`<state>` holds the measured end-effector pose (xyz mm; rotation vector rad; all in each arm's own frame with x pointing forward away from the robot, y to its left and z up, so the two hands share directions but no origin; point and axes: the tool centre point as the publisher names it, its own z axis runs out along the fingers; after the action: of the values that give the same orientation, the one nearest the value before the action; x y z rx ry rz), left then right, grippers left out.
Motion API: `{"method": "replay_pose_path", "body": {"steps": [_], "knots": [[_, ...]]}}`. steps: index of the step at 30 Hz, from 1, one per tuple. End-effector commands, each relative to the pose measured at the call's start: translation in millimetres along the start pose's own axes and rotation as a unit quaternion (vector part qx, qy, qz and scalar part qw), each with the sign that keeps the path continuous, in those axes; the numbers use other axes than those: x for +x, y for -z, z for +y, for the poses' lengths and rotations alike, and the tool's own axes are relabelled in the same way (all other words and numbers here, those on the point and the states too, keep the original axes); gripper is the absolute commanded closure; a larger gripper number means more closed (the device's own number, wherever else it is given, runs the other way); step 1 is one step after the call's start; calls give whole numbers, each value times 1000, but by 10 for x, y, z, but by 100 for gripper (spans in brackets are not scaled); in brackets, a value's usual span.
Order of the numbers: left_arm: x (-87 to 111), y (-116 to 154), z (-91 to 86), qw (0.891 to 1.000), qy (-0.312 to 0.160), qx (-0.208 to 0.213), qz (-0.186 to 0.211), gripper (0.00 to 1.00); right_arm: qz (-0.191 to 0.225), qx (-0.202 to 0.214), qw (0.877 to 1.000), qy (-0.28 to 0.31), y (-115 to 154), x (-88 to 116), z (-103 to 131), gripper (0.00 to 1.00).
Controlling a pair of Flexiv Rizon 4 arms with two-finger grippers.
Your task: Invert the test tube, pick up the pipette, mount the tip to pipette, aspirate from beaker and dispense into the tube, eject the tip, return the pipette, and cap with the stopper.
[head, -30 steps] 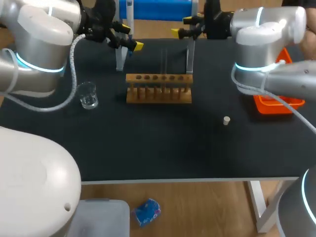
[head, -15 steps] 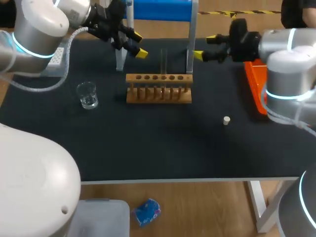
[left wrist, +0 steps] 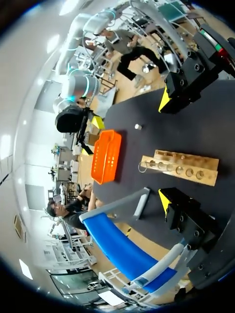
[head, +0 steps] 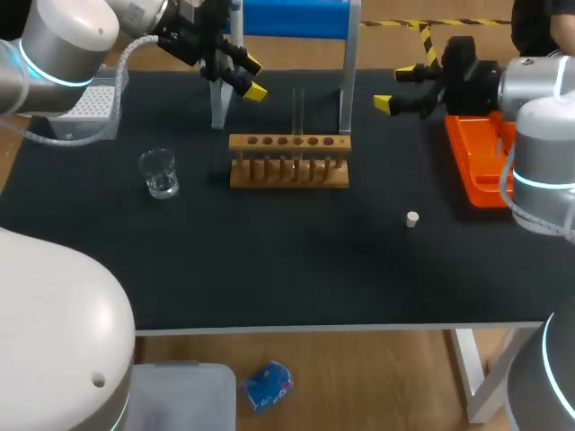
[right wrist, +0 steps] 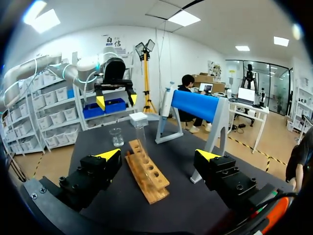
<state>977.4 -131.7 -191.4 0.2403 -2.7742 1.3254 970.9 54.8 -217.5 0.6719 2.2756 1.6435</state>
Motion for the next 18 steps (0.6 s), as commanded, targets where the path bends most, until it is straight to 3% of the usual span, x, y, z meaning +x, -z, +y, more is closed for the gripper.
{"method": "replay_pose_path", "body": {"steps": [1, 5, 10, 18], "knots": [[114, -69, 10, 1000, -8, -2, -27, 0, -5, 7, 1000, -2, 229, 155, -138, 0], [113, -161, 64, 1000, -8, -3, -14, 0, -21, 11, 1000, -6, 505, 303, -318, 0], [82, -207, 88, 998, -20, 3, -51, 0, -24, 11, 1000, -8, 828, 488, -546, 0], [-11, -353, 93, 999, -13, 1, -32, 0, -23, 30, 999, -16, 1182, 681, -859, 0]]}}
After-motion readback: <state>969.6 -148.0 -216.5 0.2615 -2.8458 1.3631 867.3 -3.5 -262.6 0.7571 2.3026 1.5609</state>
